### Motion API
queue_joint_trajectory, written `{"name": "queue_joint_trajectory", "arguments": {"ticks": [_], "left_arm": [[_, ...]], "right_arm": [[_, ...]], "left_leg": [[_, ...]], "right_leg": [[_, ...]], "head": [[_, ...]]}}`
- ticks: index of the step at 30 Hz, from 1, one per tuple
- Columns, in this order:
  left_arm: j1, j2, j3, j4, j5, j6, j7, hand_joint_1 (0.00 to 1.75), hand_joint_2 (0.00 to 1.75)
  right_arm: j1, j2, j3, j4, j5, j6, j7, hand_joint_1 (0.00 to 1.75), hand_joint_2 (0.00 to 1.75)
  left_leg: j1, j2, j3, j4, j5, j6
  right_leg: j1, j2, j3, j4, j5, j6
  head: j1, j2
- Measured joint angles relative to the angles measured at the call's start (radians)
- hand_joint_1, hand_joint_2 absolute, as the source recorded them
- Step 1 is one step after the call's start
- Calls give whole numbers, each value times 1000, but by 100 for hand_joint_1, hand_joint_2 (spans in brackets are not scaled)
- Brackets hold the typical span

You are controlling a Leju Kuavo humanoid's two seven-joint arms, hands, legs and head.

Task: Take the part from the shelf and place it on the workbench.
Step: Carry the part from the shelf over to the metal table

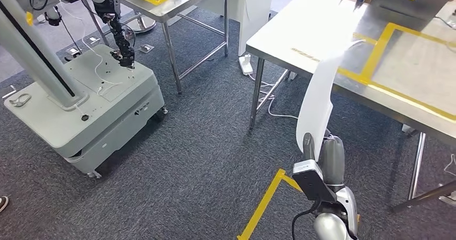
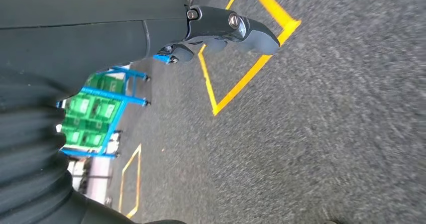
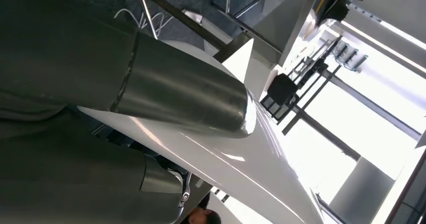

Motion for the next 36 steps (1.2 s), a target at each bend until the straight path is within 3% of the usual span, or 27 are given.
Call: {"name": "queue_joint_trajectory", "arguments": {"ticks": [2,4,5,7,9,10,11,12,13,15,17,19,21,23,24,26,27,29,31,32,34,35,36], "left_arm": [[-2,-1,0,0,-1,0,0,0,175],[-3,-1,0,-1,-4,0,0,0,175],[-4,-1,0,-1,-8,0,1,0,175],[-3,0,0,-2,-18,0,1,0,175],[-1,0,0,-1,-23,0,0,0,175],[0,0,0,-1,-25,0,0,0,175],[1,0,0,0,-26,0,0,0,175],[1,0,0,0,-27,0,1,0,175],[1,0,0,0,-27,0,1,0,175],[0,1,0,0,-28,0,1,0,175],[0,1,0,1,-29,0,0,0,175],[-2,0,0,1,-32,0,0,0,175],[-3,-1,0,0,-35,0,1,0,175],[-1,-1,0,0,-38,0,1,0,175],[0,-1,0,0,-38,0,0,0,175],[1,-1,0,1,-41,0,1,0,175],[1,-1,0,1,-44,0,1,0,175],[-1,-1,0,0,-50,0,1,0,175],[-3,-2,0,0,-54,0,1,0,175],[-4,-2,0,0,-55,0,1,0,175],[-7,-3,0,-1,-55,0,1,0,175],[-9,-3,0,-2,-55,0,1,0,175],[-10,-3,0,-3,-55,0,1,0,175]], "right_arm": [[-3,2,0,0,1,-1,-1,175,0],[-4,4,0,1,4,-2,-2,175,0],[-4,6,-1,2,6,-3,-2,175,0],[-6,12,-1,2,9,-4,-3,175,0],[-8,19,-2,2,11,-5,-4,175,0],[-7,22,-2,2,11,-4,-5,175,0],[-5,24,-2,2,11,-4,-6,175,0],[-4,25,-2,2,11,-4,-6,175,0],[-3,26,-2,2,11,-4,-7,175,0],[-3,29,-3,2,11,-4,-8,175,0],[-4,31,-4,2,12,-4,-9,175,0],[0,32,-7,1,14,-4,-12,175,0],[7,33,-12,0,19,-5,-15,175,0],[8,34,-18,-5,23,-7,-18,175,0],[8,34,-20,-8,24,-7,-20,175,0],[12,35,-27,-15,25,-8,-21,175,0],[15,36,-31,-19,24,-8,-21,175,0],[20,36,-39,-33,23,-8,-21,175,0],[21,38,-45,-47,22,-8,-21,175,0],[21,39,-47,-52,22,-8,-21,175,0],[24,40,-53,-60,22,-8,-21,175,0],[26,41,-55,-63,22,-8,-21,175,0],[27,41,-56,-67,22,-8,-22,175,0]], "left_leg": [[-3,15,1,3,-2,-10],[-3,29,2,2,-1,-21],[-2,21,0,6,-6,-28],[2,-24,-24,62,-46,-40],[6,-67,-76,185,-112,-48],[7,-73,-100,241,-133,-50],[7,-76,-111,267,-135,-51],[8,-78,-103,255,-117,-51],[9,-83,-76,204,-85,-50],[13,-119,-9,66,-29,-48],[13,-145,19,-1,-17,-42],[10,-133,21,-5,-16,-29],[11,-110,24,-12,-6,-12],[11,-84,21,-16,0,0],[8,-72,18,-16,1,2],[5,-45,13,-12,-1,4],[4,-32,12,-9,-2,5],[4,-9,12,-4,-6,4],[0,9,13,0,-11,-3],[-2,17,14,1,-13,-8],[-3,32,19,-2,-14,-19],[-2,32,21,-1,-16,-25],[-1,18,19,8,-26,-31]], "right_leg": [[7,-16,27,-57,11,-13],[8,5,22,-60,18,-24],[5,14,21,-64,23,-30],[-2,31,20,-72,33,-42],[-3,51,15,-72,37,-47],[-4,62,12,-72,39,-47],[-4,74,10,-71,41,-46],[-4,87,9,-70,42,-44],[-5,99,8,-69,44,-42],[-6,121,6,-64,46,-34],[-6,141,-1,-63,50,-21],[-8,160,-7,-68,59,-5],[-8,133,-20,-51,48,4],[-5,75,-62,37,-8,7],[-4,58,-93,106,-43,8],[-4,49,-135,206,-78,10],[-4,47,-132,207,-70,10],[-3,30,-66,99,-16,5],[4,-1,-1,-19,20,-6],[7,-9,13,-49,25,-12],[10,4,12,-58,27,-24],[7,14,12,-62,30,-30],[3,23,13,-67,34,-36]], "head": [[0,0],[0,0],[-1,0],[-1,0],[-1,0],[-1,0],[-1,0],[-1,0],[-1,0],[-1,0],[-1,0],[-1,0],[0,0],[1,0],[2,0],[2,0],[2,0],[2,0],[2,0],[2,0],[2,0],[2,0],[2,0]]}}
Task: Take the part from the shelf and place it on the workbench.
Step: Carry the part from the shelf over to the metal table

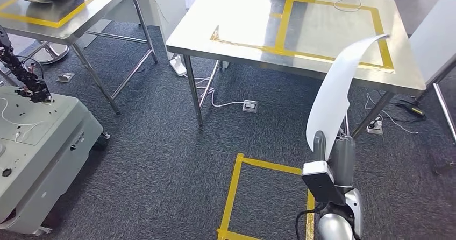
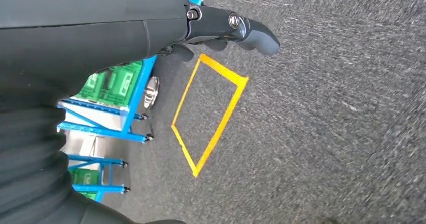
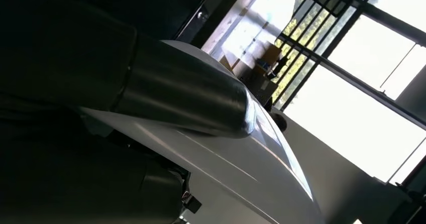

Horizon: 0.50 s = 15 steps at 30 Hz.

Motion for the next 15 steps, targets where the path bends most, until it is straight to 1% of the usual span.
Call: {"name": "queue_joint_trajectory", "arguments": {"ticks": [1,2,3,4,5,6,7,8,9,10,11,12,14,15], "left_arm": [[0,0,0,-1,0,0,-1,0,175],[0,0,0,-1,-1,0,-1,0,175],[2,0,0,-1,-2,0,-1,0,175],[3,-1,0,0,-3,0,-2,0,175],[5,0,0,0,-5,0,-1,0,175],[7,0,0,0,-7,0,0,0,175],[7,0,0,0,-9,0,1,0,175],[8,1,-1,0,-12,0,2,0,175],[8,1,-1,1,-15,0,2,0,175],[7,1,-1,1,-17,0,0,0,175],[7,1,-1,2,-18,0,-5,0,175],[7,1,-1,2,-18,0,-9,0,175],[7,0,-1,2,-18,0,-15,0,175],[6,0,-2,2,-19,0,-13,0,175]], "right_arm": [[1,1,-1,-3,0,0,-1,175,0],[1,2,-1,-5,0,0,-2,175,0],[1,4,-1,-6,1,1,-4,175,0],[3,5,-1,-6,1,3,-6,175,0],[6,7,-1,-6,2,5,-8,175,0],[9,8,-1,-6,2,7,-9,175,0],[12,9,-1,-6,3,8,-10,175,0],[13,9,-1,-7,3,9,-10,175,0],[14,10,-1,-9,3,9,-11,175,0],[13,11,-2,-11,3,9,-11,175,0],[13,12,-2,-14,3,9,-11,175,0],[13,12,-3,-17,3,9,-12,175,0],[14,13,-5,-20,1,10,-14,175,0],[15,14,-8,-20,-1,11,-14,175,0]], "left_leg": [[2,-23,-10,26,-20,-6],[5,-53,-30,72,-48,-12],[7,-76,-57,132,-81,-16],[8,-87,-86,194,-108,-19],[10,-92,-105,238,-120,-22],[11,-93,-111,250,-112,-23],[12,-96,-97,221,-85,-24],[15,-106,-69,161,-47,-24],[18,-129,-38,94,-18,-25],[20,-152,-14,38,0,-24],[22,-170,0,5,6,-22],[21,-179,3,-6,3,-17],[20,-159,3,-10,8,-2],[20,-146,4,-13,12,7]], "right_leg": [[-5,9,1,-5,5,-5],[-8,18,1,-8,8,-9],[-9,27,0,-8,10,-12],[-9,38,-3,-8,11,-13],[-9,50,-4,-7,11,-12],[-10,62,-5,-6,12,-12],[-11,75,-5,-5,13,-10],[-12,88,-5,-3,13,-7],[-13,99,-7,0,14,-2],[-14,111,-11,5,14,4],[-14,121,-16,7,16,11],[-14,132,-20,7,19,19],[-16,155,-28,2,29,36],[-16,149,-33,5,28,41]], "head": [[-1,0],[-1,0],[-2,0],[-2,0],[-2,0],[-2,0],[-2,0],[-2,0],[-2,0],[-2,0],[-1,0],[-1,0],[-1,0],[-1,0]]}}
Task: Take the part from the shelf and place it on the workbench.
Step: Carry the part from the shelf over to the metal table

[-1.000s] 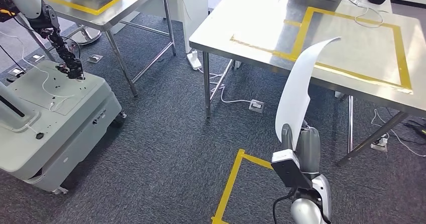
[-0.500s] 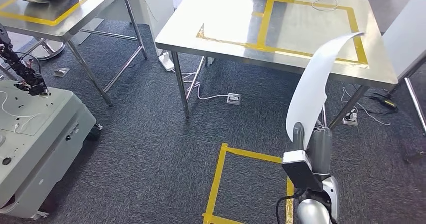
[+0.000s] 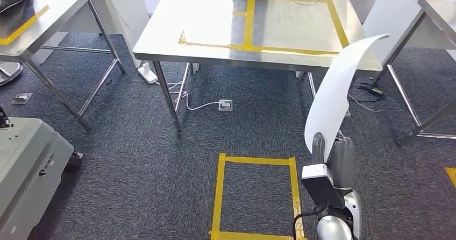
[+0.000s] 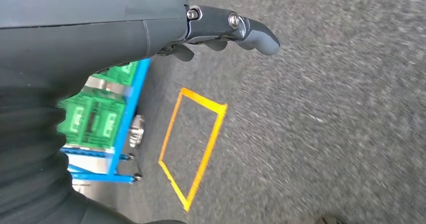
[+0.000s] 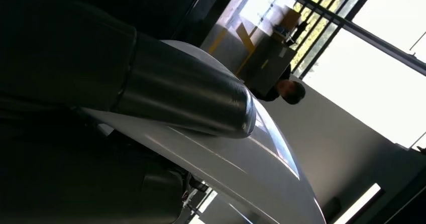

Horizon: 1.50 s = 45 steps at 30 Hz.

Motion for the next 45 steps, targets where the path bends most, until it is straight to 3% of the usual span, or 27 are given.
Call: {"name": "queue_joint_trajectory", "arguments": {"ticks": [2,4,5,6,7,10,12,24,29,31,34,35,36,37,38,40,41,45], "left_arm": [[-1,0,0,-1,-1,0,3,0,175],[0,0,0,-1,-3,0,2,0,175],[1,0,0,-1,-5,0,2,0,175],[2,0,0,0,-7,0,2,0,175],[1,0,0,0,-10,0,2,0,175],[-3,-3,0,-1,-17,0,2,0,175],[-5,-4,-1,-1,-19,0,2,0,175],[-3,4,-2,-1,-38,0,2,0,175],[-3,4,-2,-1,-44,0,2,0,175],[-4,3,-2,-1,-46,0,2,0,175],[-3,2,-2,-1,-47,0,2,0,175],[-3,2,-2,-1,-48,0,2,0,175],[-2,2,-2,-1,-48,0,2,0,175],[-2,1,-2,-1,-49,0,2,0,175],[-2,0,-2,-1,-51,0,2,0,175],[-2,0,-2,-1,-54,0,2,0,175],[-3,0,-2,-1,-55,0,2,0,175],[-5,1,-3,-3,-65,0,7,0,175]], "right_arm": [[-3,0,-6,0,-6,2,0,175,0],[-7,1,-10,1,-5,-1,6,175,0],[-8,2,-11,2,5,-9,13,175,0],[-8,2,-12,3,25,-23,23,175,0],[-8,2,-13,5,53,-42,32,175,0],[-14,3,-15,9,128,-96,54,175,0],[-20,6,-15,10,142,-111,59,175,0],[-24,16,-15,18,168,-152,72,175,0],[-24,21,-15,19,175,-159,74,175,0],[-24,21,-15,19,176,-160,74,175,0],[-21,21,-17,20,177,-160,76,175,0],[-19,21,-18,20,177,-160,76,175,0],[-19,21,-19,20,177,-160,77,175,0],[-19,21,-19,20,177,-160,77,175,0],[-19,21,-20,20,178,-161,77,175,0],[-20,22,-20,21,179,-161,78,175,0],[-19,23,-21,21,180,-161,78,175,0],[-17,25,-25,20,189,-160,87,175,0]], "left_leg": [[1,27,-2,-6,8,14],[-5,52,-7,-6,11,21],[-7,63,-10,-4,10,22],[-10,73,-12,-3,10,22],[-11,81,-13,-2,10,22],[-15,95,-14,2,9,19],[-19,98,-17,3,6,14],[-22,95,-20,-5,13,8],[-21,95,-16,-12,19,16],[-14,96,-9,-22,28,24],[-13,97,-14,-22,29,28],[-13,97,-15,-20,27,28],[-12,97,-15,-18,25,26],[-10,96,-14,-15,23,23],[-9,96,-13,-10,19,19],[-9,95,-15,0,10,6],[-11,95,-16,2,7,-1],[-7,89,-12,10,-9,-28]], "right_leg": [[3,-52,-32,58,-36,5],[7,-109,-91,186,-103,6],[7,-119,-116,242,-124,6],[7,-123,-123,267,-128,6],[7,-125,-110,254,-115,4],[12,-136,3,69,-47,-12],[17,-141,39,1,-35,-20],[16,-141,39,-3,-30,-26],[13,-141,40,-3,-30,-15],[13,-138,18,45,-63,-8],[7,-136,-71,234,-152,3],[4,-136,-89,270,-157,6],[2,-136,-88,268,-143,8],[0,-137,-66,223,-112,9],[-2,-140,-31,152,-79,10],[0,-144,26,38,-45,2],[2,-144,36,15,-45,-5],[5,-132,47,6,-57,-39]], "head": [[3,0],[6,0],[6,0],[6,0],[6,0],[6,0],[6,0],[6,0],[6,0],[7,0],[7,0],[7,0],[7,0],[7,0],[7,0],[7,0],[7,0],[6,0]]}}
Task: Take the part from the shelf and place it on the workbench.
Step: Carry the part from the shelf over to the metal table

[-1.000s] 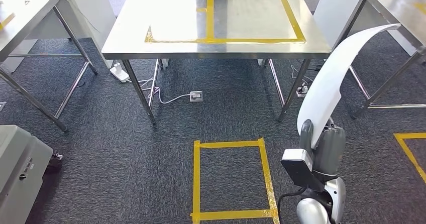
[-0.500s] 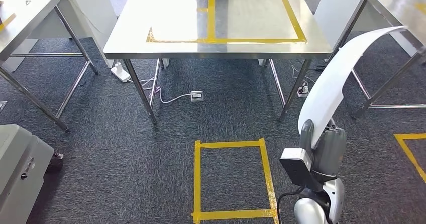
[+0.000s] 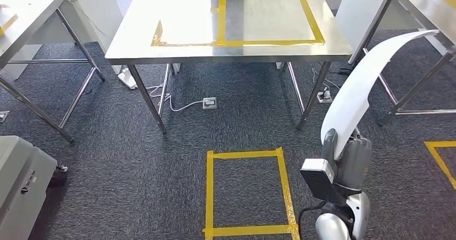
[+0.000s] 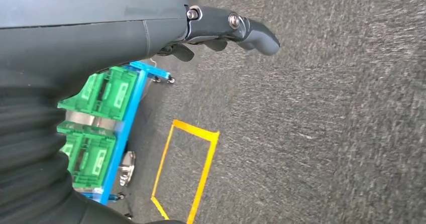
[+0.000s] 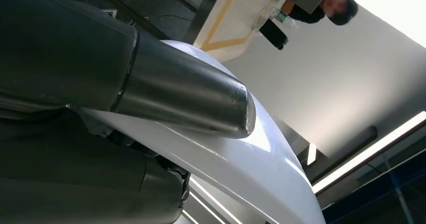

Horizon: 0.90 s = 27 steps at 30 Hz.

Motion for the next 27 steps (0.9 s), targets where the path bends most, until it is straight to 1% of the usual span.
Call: {"name": "queue_joint_trajectory", "arguments": {"ticks": [1,2,3,4,5,6,7,8,9,10,11,12,14,15,16,17,18,19,20,21,22,23,25,26,27], "left_arm": [[0,0,0,-1,-3,0,2,0,175],[0,0,0,-1,-5,0,5,0,175],[1,0,0,-1,-7,0,4,0,175],[3,1,0,0,-8,0,4,0,175],[6,1,0,0,-9,0,4,0,175],[8,2,0,0,-10,0,6,0,175],[10,2,0,0,-11,0,9,0,175],[11,3,0,1,-12,0,12,0,175],[11,4,0,1,-13,0,14,0,175],[11,4,0,2,-14,-2,12,0,175],[10,4,0,2,-16,-5,7,0,175],[10,5,0,3,-18,-8,0,0,175],[9,4,-1,3,-22,-16,-11,0,175],[10,4,-1,2,-23,-17,-12,0,175],[10,5,-1,2,-23,-19,-12,0,175],[10,5,-1,2,-23,-19,-13,0,175],[10,5,-1,2,-23,-19,-14,0,175],[10,5,-1,2,-23,-19,-15,0,175],[11,5,-1,2,-23,-19,-16,0,175],[12,5,-1,3,-23,-19,-15,0,175],[13,5,-1,3,-23,-19,-14,0,175],[14,5,-1,3,-23,-19,-14,0,175],[15,4,-1,5,-23,-19,-14,0,175],[15,4,-1,5,-24,-19,-17,0,175],[14,4,-1,6,-24,-19,-21,0,175]], "right_arm": [[1,1,0,0,2,1,3,175,0],[1,2,-1,0,4,2,5,175,0],[2,4,-1,0,6,2,5,175,0],[4,5,-1,0,8,3,6,175,0],[6,6,-1,0,9,3,7,175,0],[8,7,-1,0,10,4,8,175,0],[10,7,-1,0,11,4,10,175,0],[11,8,-1,-1,12,4,11,175,0],[11,9,-1,-1,13,4,12,175,0],[11,10,-1,-1,14,5,14,175,0],[10,11,-1,-1,15,7,16,175,0],[11,12,-1,-1,17,9,19,175,0],[11,13,-1,-3,19,13,21,175,0],[11,14,-1,-4,20,14,21,175,0],[10,14,-1,-6,21,14,20,175,0],[8,14,-1,-6,21,15,20,175,0],[8,14,-1,-6,21,15,21,175,0],[9,14,-1,-6,21,15,21,175,0],[11,14,-1,-6,21,15,21,175,0],[12,14,-1,-6,21,15,22,175,0],[13,14,-1,-6,21,15,21,175,0],[13,14,-1,-6,21,15,21,175,0],[14,14,-3,-6,21,16,21,175,0],[15,14,-3,-5,22,16,22,175,0],[16,14,-4,-6,23,17,22,175,0]], "left_leg": [[1,-9,-13,30,-15,-4],[2,-20,-41,82,-36,-7],[2,-29,-81,151,-62,-8],[2,-33,-124,220,-81,-9],[2,-35,-159,268,-85,-9],[1,-36,-178,281,-67,-7],[1,-37,-176,251,-29,-4],[1,-38,-159,189,23,0],[0,-40,-134,123,64,4],[-2,-42,-110,65,88,9],[-4,-43,-94,29,94,14],[-6,-44,-86,14,85,18],[-6,-43,-74,-1,70,30],[-4,-43,-63,-7,65,37],[-2,-43,-50,-12,59,43],[0,-43,-37,-16,52,48],[0,-43,-26,-17,43,51],[0,-43,-16,-18,34,53],[0,-43,-4,-19,23,53],[0,-43,10,-19,12,52],[0,-43,27,-19,-1,52],[0,-43,45,-19,-14,50],[-2,-43,74,-18,-43,45],[-3,-43,84,-18,-57,39],[-4,-43,96,-19,-68,32]], "right_leg": [[-2,2,7,-3,-2,-7],[-3,3,14,-5,-4,-13],[-2,4,20,-5,-10,-18],[-1,6,25,-5,-15,-21],[0,10,33,-5,-22,-22],[1,15,42,-5,-29,-21],[1,19,54,-5,-38,-20],[1,23,68,-5,-48,-17],[1,25,79,-6,-58,-14],[2,27,87,-7,-67,-9],[3,28,90,-10,-74,-3],[3,29,94,-11,-76,4],[4,30,100,-10,-73,16],[4,27,98,7,-69,20],[4,21,80,43,-68,24],[3,16,46,98,-74,27],[3,12,3,163,-88,31],[3,10,-47,224,-112,33],[3,9,-89,263,-137,35],[3,9,-118,275,-152,36],[3,8,-132,256,-148,35],[3,6,-132,207,-116,34],[7,-1,-118,83,4,25],[10,-3,-111,42,50,20],[13,-3,-105,20,76,15]], "head": [[-1,0],[-3,0],[-4,0],[-4,0],[-4,0],[-4,0],[-4,0],[-4,0],[-4,0],[-4,0],[-4,0],[-5,0],[-5,0],[-5,0],[-4,0],[-4,0],[-3,0],[-2,0],[-2,0],[-1,0],[-1,0],[-1,0],[-1,0],[-2,0],[-2,0]]}}
